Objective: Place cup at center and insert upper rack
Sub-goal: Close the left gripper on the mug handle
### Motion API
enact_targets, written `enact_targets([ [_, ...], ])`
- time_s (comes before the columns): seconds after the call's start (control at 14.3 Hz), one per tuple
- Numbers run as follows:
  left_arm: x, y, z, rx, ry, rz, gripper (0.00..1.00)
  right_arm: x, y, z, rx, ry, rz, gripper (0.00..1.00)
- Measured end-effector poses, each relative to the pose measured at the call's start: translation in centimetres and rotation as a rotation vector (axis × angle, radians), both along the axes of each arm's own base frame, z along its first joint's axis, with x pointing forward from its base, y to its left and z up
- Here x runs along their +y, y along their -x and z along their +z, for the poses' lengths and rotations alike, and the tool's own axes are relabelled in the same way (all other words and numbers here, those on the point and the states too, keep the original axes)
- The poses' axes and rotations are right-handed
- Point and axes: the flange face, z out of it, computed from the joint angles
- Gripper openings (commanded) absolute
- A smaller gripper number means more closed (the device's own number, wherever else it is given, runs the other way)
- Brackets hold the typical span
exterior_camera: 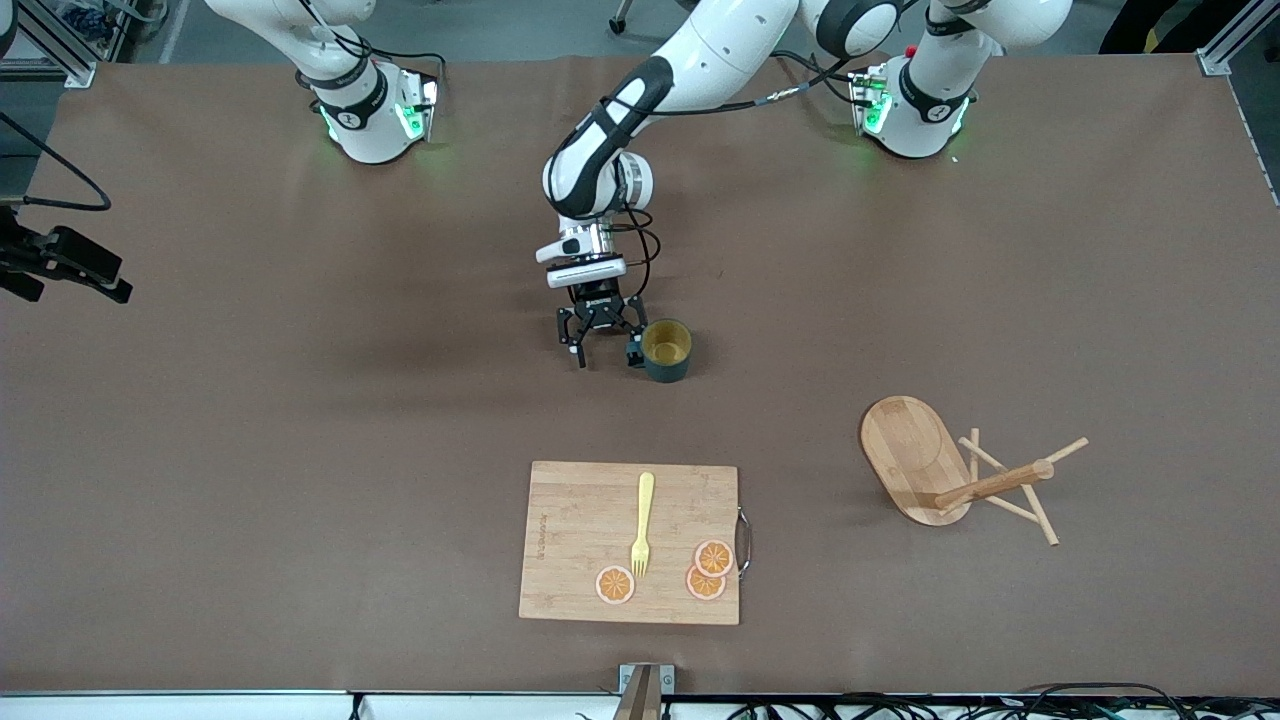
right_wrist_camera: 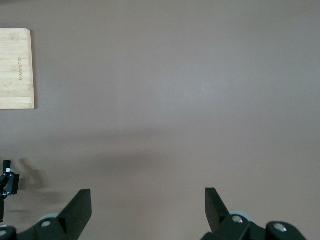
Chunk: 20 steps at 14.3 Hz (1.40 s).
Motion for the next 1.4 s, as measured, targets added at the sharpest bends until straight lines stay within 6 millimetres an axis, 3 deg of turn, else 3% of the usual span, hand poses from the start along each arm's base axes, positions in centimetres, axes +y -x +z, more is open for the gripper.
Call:
enact_targets([
  [0.21, -0.09, -0.29, 0.25, -0.005, 0.005, 0.002, 0.7, 0.0, -0.01, 0.01, -0.001, 0.0, 0.0, 1.0],
  [0.49, -0.07, -0.31, 0.21, -0.008, 0.025, 0.011, 0.59, 0.0, -0.01, 0.01, -0.001, 0.001, 0.001, 1.0],
  [1.12, 0.03, -0.26, -0.53, -0.042, 0.138, 0.043, 0.04, 0.63, -0.05, 0.01, -0.001, 0.001, 0.015, 1.0],
  [1.4, -0.49, -0.49, 0.33, -0.065, 0.212, 0.069, 0.0, 0.73, -0.06, 0.0, -0.001, 0.001, 0.017, 1.0],
])
